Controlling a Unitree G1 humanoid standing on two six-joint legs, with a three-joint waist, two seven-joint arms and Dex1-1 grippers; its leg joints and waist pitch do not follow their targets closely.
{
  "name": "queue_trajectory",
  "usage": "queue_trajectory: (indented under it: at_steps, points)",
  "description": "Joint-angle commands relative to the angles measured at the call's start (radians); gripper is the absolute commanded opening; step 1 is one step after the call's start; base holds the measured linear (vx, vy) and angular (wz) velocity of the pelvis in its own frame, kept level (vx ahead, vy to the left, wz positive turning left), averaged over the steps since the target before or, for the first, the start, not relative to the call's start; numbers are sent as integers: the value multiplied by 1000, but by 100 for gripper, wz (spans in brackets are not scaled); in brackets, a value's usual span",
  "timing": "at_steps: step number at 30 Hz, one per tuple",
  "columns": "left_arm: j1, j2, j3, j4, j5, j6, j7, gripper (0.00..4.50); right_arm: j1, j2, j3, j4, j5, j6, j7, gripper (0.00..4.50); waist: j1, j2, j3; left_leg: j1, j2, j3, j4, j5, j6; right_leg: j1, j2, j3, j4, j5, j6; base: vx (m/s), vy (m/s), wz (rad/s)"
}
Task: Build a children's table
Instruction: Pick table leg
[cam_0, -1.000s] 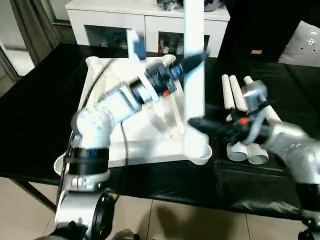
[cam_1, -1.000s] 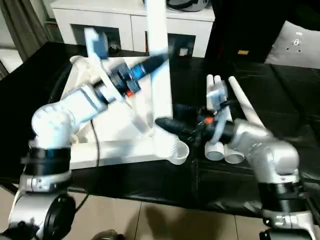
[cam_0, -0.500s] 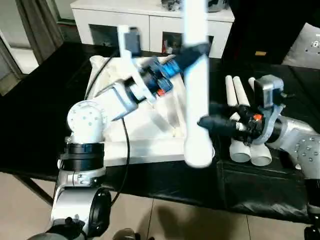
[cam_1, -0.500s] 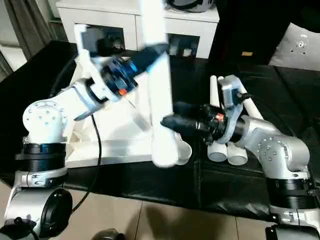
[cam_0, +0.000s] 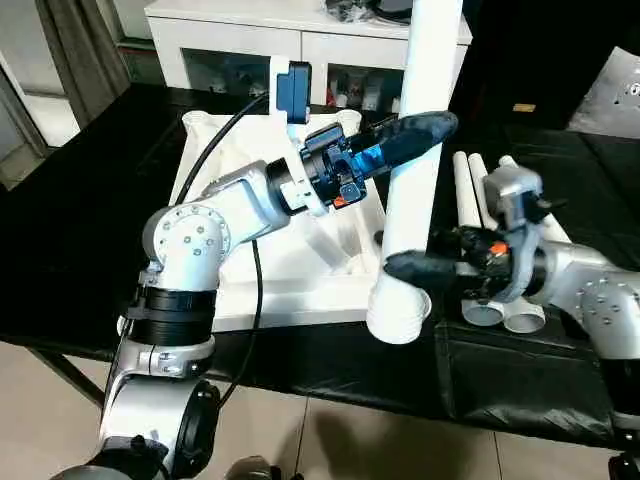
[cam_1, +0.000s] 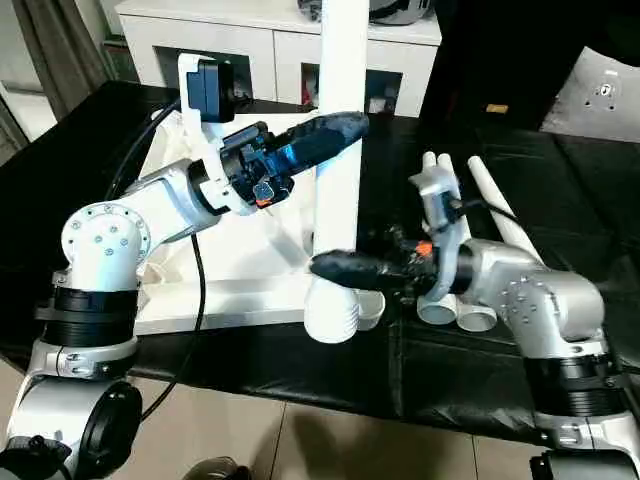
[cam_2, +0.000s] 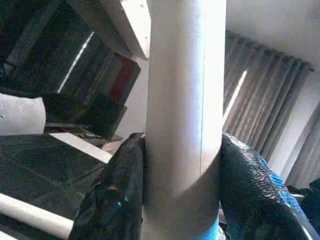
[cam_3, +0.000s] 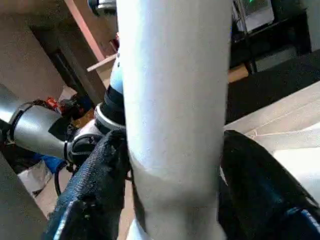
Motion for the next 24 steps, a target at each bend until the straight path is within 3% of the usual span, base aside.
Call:
queue_trajectory:
  at_steps: [1,7,11,12,21,24]
  points:
    - [3,4,-7,-4,14,-9,-8,177,-1,-10,1,-6,-10,-6,6,246,0,-20,-72,14,59,-12,-55,-37,85,54,-84,42,-72,33,-258,0,0,0]
    - [17,-1,-22,-5,34,-18,9,177,13,7,10,-11,-43,-23,-45,192,-1,-18,-73,14,59,-12,-55,-36,79,54,-83,42,-72,37,-258,0,0,0]
    - [20,-13,-17,11,54,-20,65,177,24,28,-8,-16,-23,-6,-86,188,-2,-15,-74,14,60,-13,-55,-37,80,54,-83,42,-70,55,-262,0,0,0]
    - [16,-21,-9,21,57,-21,89,231,26,29,-8,-19,-28,-11,-92,187,-2,-16,-74,14,60,-12,-55,-40,78,54,-83,42,-71,54,-264,0,0,0]
    - [38,-35,1,-4,91,-77,121,278,43,83,-22,-44,-67,-60,-192,186,-3,-13,-74,15,61,-14,-57,-44,61,55,-83,43,-72,53,-250,0,0,0]
    - [116,-20,-84,-85,293,-264,190,297,44,158,-34,-13,-191,-177,-398,186,-12,-10,-72,13,66,-17,-63,-51,43,51,-85,43,-75,42,-221,0,0,0]
